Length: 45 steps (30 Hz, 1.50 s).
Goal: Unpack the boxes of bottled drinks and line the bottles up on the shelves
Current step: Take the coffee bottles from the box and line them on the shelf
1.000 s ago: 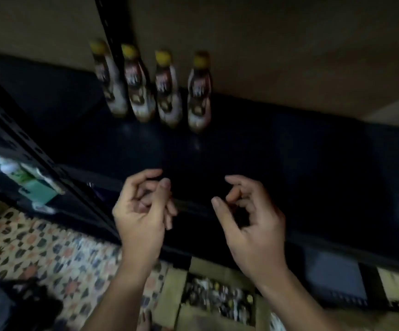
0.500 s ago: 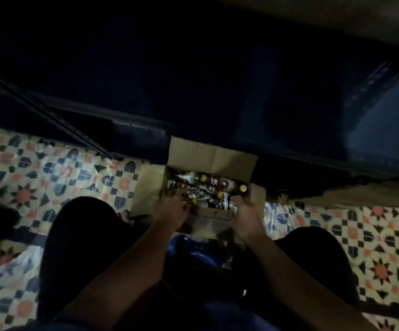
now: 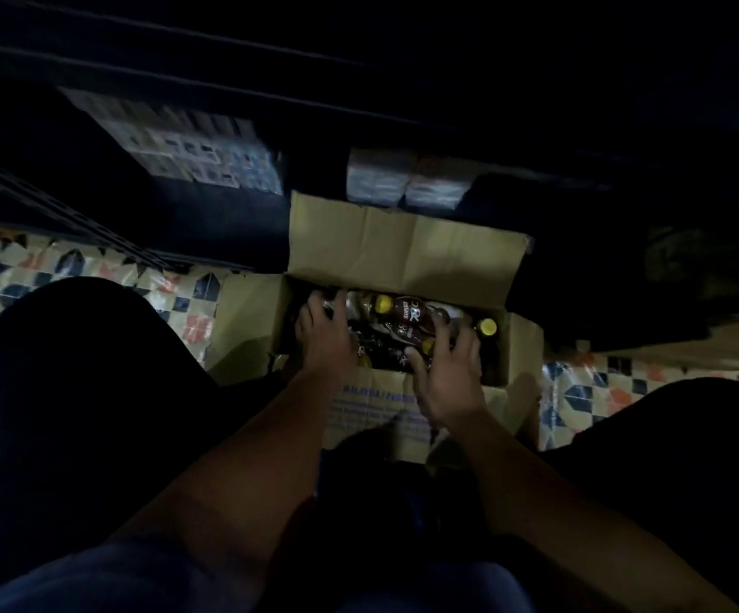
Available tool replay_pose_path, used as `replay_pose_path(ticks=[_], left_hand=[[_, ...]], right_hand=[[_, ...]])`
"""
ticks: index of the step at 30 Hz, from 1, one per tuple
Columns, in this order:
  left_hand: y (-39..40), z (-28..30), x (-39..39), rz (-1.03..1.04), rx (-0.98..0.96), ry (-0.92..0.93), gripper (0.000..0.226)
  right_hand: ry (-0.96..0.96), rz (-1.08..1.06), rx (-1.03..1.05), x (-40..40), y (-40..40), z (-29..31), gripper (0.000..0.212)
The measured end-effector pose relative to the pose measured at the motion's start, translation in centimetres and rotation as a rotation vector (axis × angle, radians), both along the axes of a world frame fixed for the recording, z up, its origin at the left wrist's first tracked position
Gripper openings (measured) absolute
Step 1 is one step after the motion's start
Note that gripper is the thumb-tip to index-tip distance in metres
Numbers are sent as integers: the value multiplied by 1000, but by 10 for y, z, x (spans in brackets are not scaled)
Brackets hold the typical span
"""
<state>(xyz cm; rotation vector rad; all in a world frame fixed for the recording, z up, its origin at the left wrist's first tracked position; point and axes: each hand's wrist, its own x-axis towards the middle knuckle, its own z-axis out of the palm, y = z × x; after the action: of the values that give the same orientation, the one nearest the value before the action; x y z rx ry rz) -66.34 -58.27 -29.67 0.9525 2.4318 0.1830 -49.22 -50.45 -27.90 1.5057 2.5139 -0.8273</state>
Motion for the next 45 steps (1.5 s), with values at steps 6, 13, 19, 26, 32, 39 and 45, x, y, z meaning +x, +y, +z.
replay_pose_path(ticks=[6, 13, 19, 26, 32, 39, 45], left_hand=[[25, -30, -3, -55, -56, 58, 79], [31, -29, -15, -91, -238, 153, 90], [20, -25, -13, 182, 34, -219, 94], [21, -29, -16, 299, 193, -272, 50], [29, -23, -17, 538, 301, -285, 47], [29, -9, -11, 793, 410, -531, 88], [28, 3, -17, 929, 400, -672, 109]], right_hand=[[-65, 67, 203, -14, 25, -31, 63], [-80, -12, 227, -25, 29, -41, 69], [-64, -31, 242, -28, 27, -40, 60], [95, -83, 32, -19, 30, -38, 56], [176, -83, -91, -12, 36, -29, 56], [321, -259, -475, -11, 35, -28, 50], [339, -391, -670, -20, 37, -20, 66]])
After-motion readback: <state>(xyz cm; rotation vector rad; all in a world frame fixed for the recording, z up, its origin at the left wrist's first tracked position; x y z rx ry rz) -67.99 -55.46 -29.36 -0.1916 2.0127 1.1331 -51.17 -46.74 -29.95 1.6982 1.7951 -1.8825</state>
